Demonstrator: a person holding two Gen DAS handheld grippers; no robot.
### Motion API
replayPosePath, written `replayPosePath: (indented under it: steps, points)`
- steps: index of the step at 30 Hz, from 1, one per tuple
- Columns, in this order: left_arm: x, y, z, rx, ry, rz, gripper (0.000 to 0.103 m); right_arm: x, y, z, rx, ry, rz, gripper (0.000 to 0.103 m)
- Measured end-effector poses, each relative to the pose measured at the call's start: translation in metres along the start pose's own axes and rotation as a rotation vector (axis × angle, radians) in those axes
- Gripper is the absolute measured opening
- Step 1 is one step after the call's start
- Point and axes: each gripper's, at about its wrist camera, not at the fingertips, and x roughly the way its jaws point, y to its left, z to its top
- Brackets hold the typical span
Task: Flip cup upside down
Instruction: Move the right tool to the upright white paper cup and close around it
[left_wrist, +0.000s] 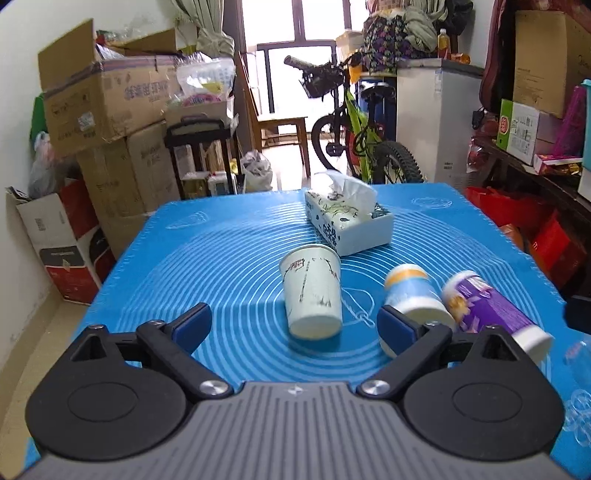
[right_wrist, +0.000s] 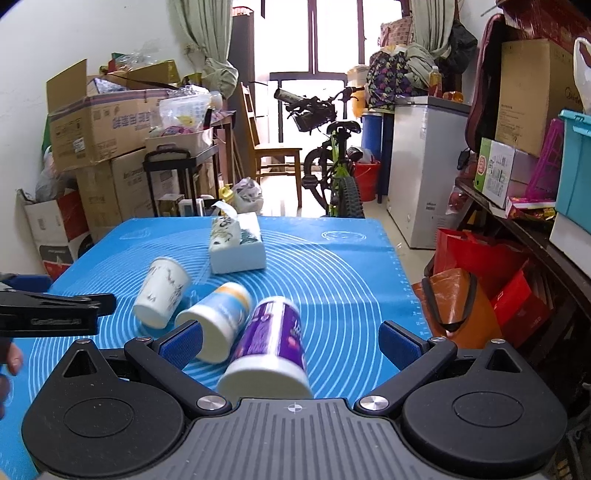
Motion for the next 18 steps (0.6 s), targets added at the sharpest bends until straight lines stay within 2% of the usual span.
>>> replayPosePath:
  steps: [8, 14, 17, 18]
  points:
    - [0.062, 0.000, 0.004, -0.029, 0.064, 0.003, 0.095, 0.034, 0.002, 0.003, 0.002, 0.009, 0.006, 0.101]
    - [0.093, 0.003, 0.005, -0.060, 0.116, -0.001, 0.090, 0.046, 0.003, 0.000, -0.001, 0.018, -0.001, 0.101]
    - [0.101, 0.004, 0.006, -0.085, 0.148, -0.031, 0.076, 0.047, 0.003, -0.002, -0.002, 0.021, -0.009, 0.101]
    - [0.102, 0.004, 0.005, -0.086, 0.158, -0.044, 0.066, 0.047, 0.003, -0.002, -0.002, 0.021, -0.012, 0.101]
